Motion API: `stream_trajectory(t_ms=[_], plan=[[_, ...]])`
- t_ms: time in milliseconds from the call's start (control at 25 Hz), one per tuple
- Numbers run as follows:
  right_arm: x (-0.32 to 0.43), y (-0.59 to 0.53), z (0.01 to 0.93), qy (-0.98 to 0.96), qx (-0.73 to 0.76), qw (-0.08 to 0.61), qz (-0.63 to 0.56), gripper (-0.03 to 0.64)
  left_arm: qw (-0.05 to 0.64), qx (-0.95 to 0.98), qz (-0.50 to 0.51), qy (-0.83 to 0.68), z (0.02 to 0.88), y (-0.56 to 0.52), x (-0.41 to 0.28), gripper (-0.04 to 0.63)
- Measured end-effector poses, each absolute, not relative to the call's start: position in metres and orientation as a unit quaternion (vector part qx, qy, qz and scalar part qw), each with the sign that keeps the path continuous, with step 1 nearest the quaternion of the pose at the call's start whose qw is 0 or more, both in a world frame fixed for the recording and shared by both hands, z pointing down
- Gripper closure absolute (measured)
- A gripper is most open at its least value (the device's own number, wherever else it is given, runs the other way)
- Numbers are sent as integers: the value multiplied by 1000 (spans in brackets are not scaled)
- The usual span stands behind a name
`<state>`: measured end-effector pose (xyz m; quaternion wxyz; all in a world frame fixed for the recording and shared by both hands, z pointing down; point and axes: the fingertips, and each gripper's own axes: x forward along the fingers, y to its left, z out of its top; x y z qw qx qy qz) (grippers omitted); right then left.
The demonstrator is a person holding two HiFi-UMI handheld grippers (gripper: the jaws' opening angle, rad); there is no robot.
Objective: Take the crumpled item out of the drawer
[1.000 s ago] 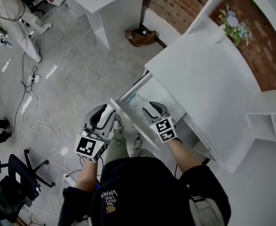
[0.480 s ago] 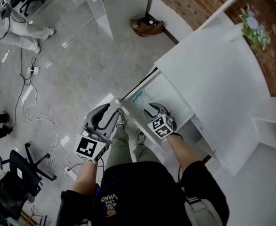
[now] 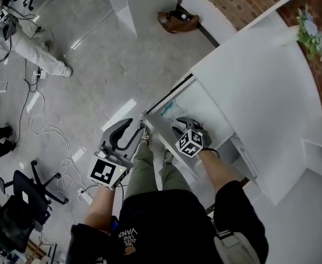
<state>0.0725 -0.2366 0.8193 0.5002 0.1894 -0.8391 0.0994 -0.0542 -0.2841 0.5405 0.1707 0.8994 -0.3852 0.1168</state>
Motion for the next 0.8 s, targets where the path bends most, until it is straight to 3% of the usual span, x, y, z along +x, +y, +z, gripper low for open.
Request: stream_trajectory(t_ms=[520,800], plan=[[71,-249,843,-822,190,525,110,497,190,895,131,-381,556,-288,-64,469],[75,-254,844,-819,203,522,124,571,190,896,133,-378,560,-287,-58,469]])
